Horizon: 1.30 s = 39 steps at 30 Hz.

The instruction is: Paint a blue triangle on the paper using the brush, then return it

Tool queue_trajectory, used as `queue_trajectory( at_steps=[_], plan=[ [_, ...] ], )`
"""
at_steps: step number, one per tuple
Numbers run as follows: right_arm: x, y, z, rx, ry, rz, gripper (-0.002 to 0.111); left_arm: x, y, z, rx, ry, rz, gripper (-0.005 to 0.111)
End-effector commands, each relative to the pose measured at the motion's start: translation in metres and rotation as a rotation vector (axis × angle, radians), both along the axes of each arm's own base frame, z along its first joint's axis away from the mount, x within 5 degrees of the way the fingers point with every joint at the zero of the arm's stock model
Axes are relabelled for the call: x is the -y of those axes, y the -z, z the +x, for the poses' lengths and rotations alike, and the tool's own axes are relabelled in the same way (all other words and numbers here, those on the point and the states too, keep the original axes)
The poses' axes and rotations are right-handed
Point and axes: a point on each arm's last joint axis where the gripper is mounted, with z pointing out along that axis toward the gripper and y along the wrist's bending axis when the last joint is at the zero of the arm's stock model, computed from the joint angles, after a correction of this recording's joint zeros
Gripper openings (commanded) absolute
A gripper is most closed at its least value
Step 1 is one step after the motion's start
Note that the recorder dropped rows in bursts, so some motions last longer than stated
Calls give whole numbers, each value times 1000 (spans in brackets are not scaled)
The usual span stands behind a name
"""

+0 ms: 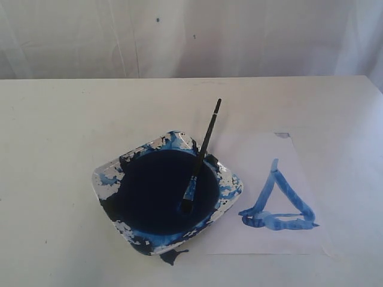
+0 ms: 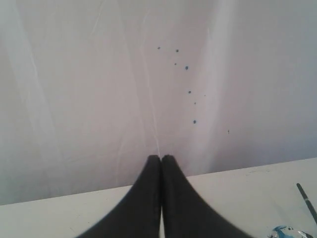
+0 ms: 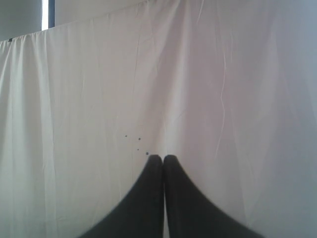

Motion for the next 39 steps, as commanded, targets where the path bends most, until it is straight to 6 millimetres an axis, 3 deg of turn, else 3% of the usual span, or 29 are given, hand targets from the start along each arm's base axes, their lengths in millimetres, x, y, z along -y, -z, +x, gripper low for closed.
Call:
queue_trajectory(
  at_steps=[1,5,8,17,24,39],
  plan=[
    [0,1,0,6,5,-9,0,0,2,-1,1,1,-3,0],
    [0,1,0,6,5,-9,0,-8,10,1,-52,-82,-32,0],
    [0,1,0,6,5,-9,0,-15,29,4,-148,-156,-111,0],
    [0,1,0,7,6,-8,0,-16,96,-3,-354,-178,91,0],
    [0,1,0,7,6,-8,0,-18,123,-13,-428,-189,82,0],
    [0,1,0,7,6,-8,0,-22,144,-29,-614,-228,96,0]
  ],
)
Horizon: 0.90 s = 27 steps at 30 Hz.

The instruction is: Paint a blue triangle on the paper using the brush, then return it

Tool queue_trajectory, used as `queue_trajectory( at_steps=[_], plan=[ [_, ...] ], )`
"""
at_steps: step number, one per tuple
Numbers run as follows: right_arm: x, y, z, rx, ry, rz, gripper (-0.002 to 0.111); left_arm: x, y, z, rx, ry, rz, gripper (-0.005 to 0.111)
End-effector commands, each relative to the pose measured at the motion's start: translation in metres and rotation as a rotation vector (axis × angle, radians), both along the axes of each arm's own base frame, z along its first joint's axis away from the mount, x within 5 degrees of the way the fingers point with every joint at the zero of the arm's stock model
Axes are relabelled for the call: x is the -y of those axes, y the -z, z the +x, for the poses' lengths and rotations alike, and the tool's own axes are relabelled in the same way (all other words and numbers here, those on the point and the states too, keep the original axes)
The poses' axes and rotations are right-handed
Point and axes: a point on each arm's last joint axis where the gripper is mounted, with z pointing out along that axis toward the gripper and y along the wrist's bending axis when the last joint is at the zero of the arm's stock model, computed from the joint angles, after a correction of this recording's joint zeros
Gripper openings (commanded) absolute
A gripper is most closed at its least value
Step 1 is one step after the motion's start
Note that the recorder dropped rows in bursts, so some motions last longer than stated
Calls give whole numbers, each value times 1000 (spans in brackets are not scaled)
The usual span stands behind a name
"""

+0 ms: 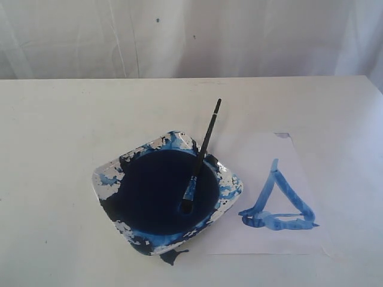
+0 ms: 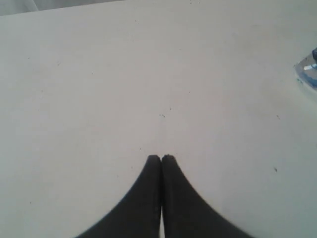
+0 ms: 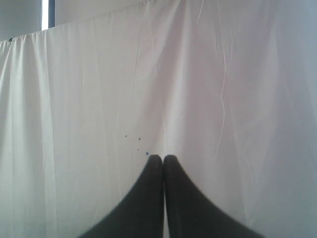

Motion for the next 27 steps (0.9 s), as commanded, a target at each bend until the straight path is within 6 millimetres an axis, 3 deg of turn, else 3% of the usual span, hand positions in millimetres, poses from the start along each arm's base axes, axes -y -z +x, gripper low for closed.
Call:
queue_trajectory(
  at_steps=[1,27],
  plan=[
    [0,1,0,7,6,-8,0,-1,9,-4,-89,-16,-6,0],
    [0,1,0,7,5,-8,0,7,11,-5,-115,79,-48,0]
  ],
)
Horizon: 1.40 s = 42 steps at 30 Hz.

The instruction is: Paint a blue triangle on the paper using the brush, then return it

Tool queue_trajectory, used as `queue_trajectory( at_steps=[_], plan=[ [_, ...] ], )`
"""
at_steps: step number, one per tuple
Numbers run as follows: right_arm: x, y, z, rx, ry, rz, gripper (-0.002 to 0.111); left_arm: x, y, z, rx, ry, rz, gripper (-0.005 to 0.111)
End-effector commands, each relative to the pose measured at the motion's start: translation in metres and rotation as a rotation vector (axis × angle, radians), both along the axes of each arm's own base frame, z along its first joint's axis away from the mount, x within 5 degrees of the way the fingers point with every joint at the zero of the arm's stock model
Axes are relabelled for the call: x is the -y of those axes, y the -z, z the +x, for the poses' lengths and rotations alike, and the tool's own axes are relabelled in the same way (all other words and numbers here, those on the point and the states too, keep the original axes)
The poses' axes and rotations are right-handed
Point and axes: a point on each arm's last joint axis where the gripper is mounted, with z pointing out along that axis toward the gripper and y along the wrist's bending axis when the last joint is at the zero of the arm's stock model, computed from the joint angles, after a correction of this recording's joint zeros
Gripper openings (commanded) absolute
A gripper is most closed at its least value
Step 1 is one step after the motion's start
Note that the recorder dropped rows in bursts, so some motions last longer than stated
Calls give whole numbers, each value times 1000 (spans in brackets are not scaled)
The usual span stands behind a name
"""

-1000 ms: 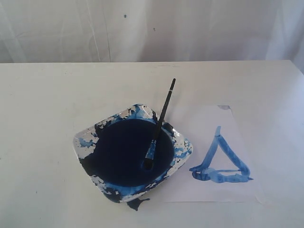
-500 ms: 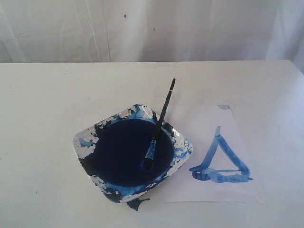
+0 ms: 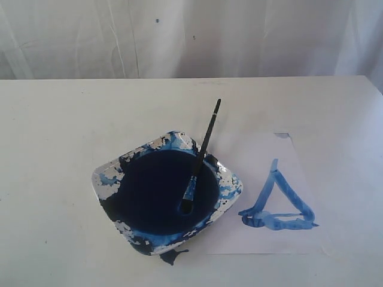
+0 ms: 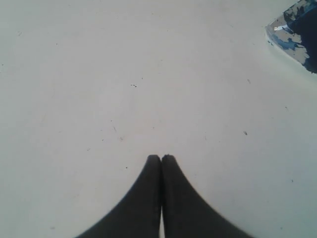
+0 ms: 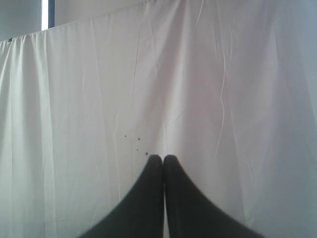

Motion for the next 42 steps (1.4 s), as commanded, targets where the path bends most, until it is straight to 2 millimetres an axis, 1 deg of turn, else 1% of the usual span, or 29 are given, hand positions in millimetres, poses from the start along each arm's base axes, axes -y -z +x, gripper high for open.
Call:
queue_trajectory(
  at_steps=[1,33,37,42],
  plan=[
    [0,1,0,7,5,-8,0,1,2,-1,-10,2,-21,0],
    [0,1,0,6,5,-9,0,1,2,-1,-10,2,-19,0],
    [3,-1,0,20,66,12,0,1,2,-1,-10,2,-19,0],
    [2,9,3,-78,182,-58,0,1,2,-1,-10,2,-19,0]
  ],
)
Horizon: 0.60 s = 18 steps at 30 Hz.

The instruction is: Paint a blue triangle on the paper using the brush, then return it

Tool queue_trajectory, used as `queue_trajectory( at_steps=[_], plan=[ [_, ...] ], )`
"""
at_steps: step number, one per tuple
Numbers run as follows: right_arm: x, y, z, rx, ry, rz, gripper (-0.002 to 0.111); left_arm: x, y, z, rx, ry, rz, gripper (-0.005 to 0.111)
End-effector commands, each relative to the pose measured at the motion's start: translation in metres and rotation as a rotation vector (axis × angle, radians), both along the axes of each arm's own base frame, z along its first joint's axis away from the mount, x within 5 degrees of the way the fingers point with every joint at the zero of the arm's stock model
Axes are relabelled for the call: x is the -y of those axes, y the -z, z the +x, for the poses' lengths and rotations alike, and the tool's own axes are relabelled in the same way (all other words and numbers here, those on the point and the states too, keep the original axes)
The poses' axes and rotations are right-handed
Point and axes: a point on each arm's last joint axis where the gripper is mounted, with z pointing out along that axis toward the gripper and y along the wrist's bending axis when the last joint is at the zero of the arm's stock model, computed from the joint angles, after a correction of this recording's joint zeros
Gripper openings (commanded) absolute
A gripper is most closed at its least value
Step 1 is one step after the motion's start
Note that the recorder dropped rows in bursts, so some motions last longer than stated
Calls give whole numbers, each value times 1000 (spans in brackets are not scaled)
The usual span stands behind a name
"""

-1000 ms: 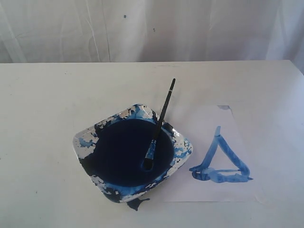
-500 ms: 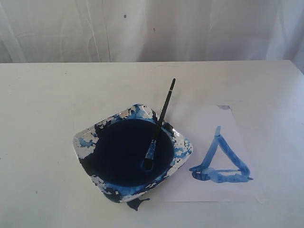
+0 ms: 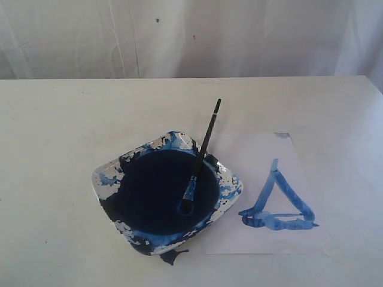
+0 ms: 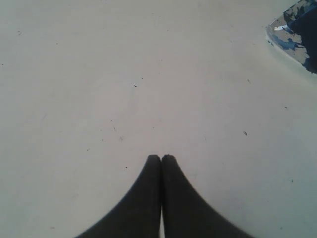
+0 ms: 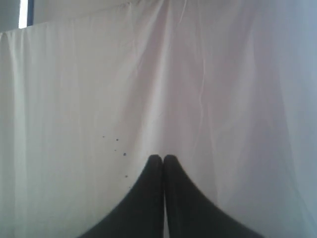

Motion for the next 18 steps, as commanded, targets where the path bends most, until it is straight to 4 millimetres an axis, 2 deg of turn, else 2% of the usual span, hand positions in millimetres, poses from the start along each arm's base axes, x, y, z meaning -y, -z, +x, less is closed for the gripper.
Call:
queue_trajectory(
  at_steps=[1,6,15,17,18],
  plan=[
    [-1,11,3,-102,126,-66,0,1,2,-1,-11,3,-17,0],
    [-1,22,7,-220,223,-116,0,1,2,-1,-11,3,-17,0],
    [-9,41,8,-396,161,-229,0,1,2,-1,-11,3,-17,0],
    [-9,55,12,-437,159,-239,0,1,2,-1,-11,3,-17,0],
    [-8,68,15,-483,174,-235,0,1,2,-1,-11,3,-17,0]
  ],
)
